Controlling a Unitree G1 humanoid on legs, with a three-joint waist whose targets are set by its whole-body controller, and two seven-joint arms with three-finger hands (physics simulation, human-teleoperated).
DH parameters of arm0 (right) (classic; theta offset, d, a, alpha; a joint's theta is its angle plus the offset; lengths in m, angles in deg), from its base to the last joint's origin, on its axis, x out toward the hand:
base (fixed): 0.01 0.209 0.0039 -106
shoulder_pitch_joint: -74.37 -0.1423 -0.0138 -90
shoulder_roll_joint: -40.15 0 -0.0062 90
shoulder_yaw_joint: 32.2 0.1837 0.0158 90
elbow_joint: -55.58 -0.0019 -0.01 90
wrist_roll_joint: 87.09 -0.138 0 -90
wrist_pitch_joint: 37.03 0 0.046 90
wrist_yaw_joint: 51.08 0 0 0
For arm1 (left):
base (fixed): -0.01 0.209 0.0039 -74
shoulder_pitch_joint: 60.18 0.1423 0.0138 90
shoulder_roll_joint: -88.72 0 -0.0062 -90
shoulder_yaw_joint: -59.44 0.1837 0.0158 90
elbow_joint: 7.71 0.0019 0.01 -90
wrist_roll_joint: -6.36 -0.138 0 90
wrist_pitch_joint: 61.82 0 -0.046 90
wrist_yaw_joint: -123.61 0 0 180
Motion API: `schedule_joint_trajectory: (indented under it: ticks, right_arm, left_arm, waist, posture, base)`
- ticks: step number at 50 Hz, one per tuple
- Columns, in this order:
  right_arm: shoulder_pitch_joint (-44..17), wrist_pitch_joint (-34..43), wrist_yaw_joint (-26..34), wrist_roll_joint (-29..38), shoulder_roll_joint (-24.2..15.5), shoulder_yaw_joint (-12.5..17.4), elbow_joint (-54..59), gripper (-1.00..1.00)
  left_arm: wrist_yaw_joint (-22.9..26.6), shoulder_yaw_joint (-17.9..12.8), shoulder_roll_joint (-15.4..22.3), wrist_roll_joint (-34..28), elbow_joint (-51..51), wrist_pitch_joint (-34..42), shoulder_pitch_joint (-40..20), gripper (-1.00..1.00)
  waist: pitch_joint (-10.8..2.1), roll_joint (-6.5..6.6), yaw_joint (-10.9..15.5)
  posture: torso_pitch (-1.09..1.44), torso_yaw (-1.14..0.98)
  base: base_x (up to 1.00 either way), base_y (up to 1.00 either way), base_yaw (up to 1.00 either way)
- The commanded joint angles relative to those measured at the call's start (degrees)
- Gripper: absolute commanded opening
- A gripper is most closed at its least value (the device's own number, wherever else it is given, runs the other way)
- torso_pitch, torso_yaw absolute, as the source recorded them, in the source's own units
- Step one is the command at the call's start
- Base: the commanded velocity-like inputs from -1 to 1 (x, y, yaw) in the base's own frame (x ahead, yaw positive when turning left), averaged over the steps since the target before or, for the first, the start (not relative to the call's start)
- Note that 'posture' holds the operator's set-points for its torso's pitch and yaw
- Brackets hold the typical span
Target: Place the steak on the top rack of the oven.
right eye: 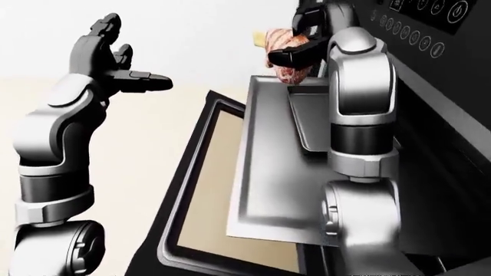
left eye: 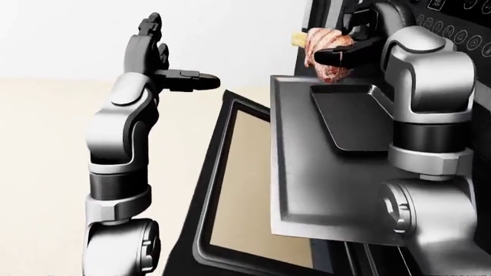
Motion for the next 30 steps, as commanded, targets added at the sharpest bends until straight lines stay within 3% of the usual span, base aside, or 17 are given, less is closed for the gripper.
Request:
schedule_joint_trajectory:
  ticks: [1,4,5,6,7,10,11,13,15,17,22,30]
  right_arm:
    - [-2.43,-2.48,0.07,-0.47,-0.51,0.13,-2.15,-1.00]
    - [-2.14,-2.11,-0.02,-0.41,-0.76,0.18,-2.37,-1.00]
    - [-2.05,-2.18,-0.06,-0.46,-0.77,0.26,-2.35,-1.00]
    - [-1.92,-2.34,-0.10,-0.48,-0.83,0.30,-2.17,-1.00]
    - [-1.85,-2.48,-0.15,-0.49,-0.88,0.33,-2.02,-1.00]
    - [-1.68,-2.77,-0.30,-0.61,-1.06,0.55,-1.82,-1.00]
    - [-1.56,-2.70,-0.30,-0.63,-1.17,0.55,-1.90,-1.00]
    - [-1.31,-3.20,-0.31,-0.62,-1.44,0.56,-1.60,-1.00]
    - [-1.51,-3.12,-0.32,-0.56,-1.61,0.52,-1.50,-1.00]
    - [-1.93,-3.13,-0.39,-0.41,-1.85,0.50,-1.08,-1.00]
    - [-2.87,-4.25,-0.22,0.04,-2.48,0.44,1.09,-1.00]
    - [-6.06,-9.72,-0.07,1.79,-4.56,0.47,11.10,-1.00]
  left_arm:
    - [-0.47,-0.87,0.73,-0.44,-1.83,-1.74,-1.89,1.00]
    - [-0.53,-0.78,0.58,-0.46,-2.13,-1.62,-1.70,1.00]
    - [-0.55,-0.76,0.54,-0.47,-2.17,-1.61,-1.68,1.00]
    - [-0.57,-0.71,0.49,-0.54,-2.14,-1.70,-1.62,1.00]
    - [-0.55,-0.68,0.44,-0.56,-2.09,-1.78,-1.61,1.00]
    - [-0.50,-0.70,0.41,-0.59,-2.10,-1.83,-1.58,1.00]
    - [-0.48,-0.71,0.40,-0.59,-2.27,-1.81,-1.37,1.00]
    - [-0.50,-0.79,0.42,-0.59,-2.47,-1.72,-1.20,1.00]
    - [-0.53,-0.78,0.32,-0.56,-2.72,-1.61,-1.05,1.00]
    - [-0.49,-0.85,0.34,-0.53,-2.63,-1.77,-0.96,1.00]
    - [-0.48,-0.97,0.44,-0.42,-2.79,-1.93,-0.58,1.00]
    - [-0.63,-1.06,0.34,-0.25,-2.75,-2.42,0.16,1.00]
  waist:
    - [-0.30,-0.43,0.14]
    - [0.39,1.00,-0.28]
    - [0.03,2.22,-0.49]
    - [-1.76,4.68,-0.02]
    - [-2.05,4.00,-0.01]
    - [-3.33,3.65,1.02]
    - [-1.97,3.23,1.24]
    - [-1.06,1.57,1.39]
    - [-0.08,-1.21,1.78]
    - [0.26,-0.38,1.97]
    - [-0.65,1.37,1.04]
    - [-1.01,1.51,0.22]
  posture:
    - [0.00,0.00]
    - [0.00,0.00]
    - [0.00,0.00]
    - [0.00,0.00]
    - [0.00,0.00]
    - [0.00,0.00]
    - [0.00,0.00]
    - [0.00,0.00]
    - [0.00,0.00]
    - [0.00,0.00]
    - [0.00,0.00]
    - [0.00,0.00]
  base:
    - [0.00,0.00,0.00]
    - [0.00,0.00,0.00]
    - [0.00,-0.03,0.00]
    - [0.00,-0.11,0.00]
    - [0.00,-0.14,0.00]
    - [0.00,-0.14,0.00]
    - [0.00,0.00,0.00]
    - [0.00,0.00,0.00]
    - [0.00,0.00,0.00]
    - [0.00,0.00,0.00]
    - [0.00,0.00,0.00]
    - [0.00,0.00,0.00]
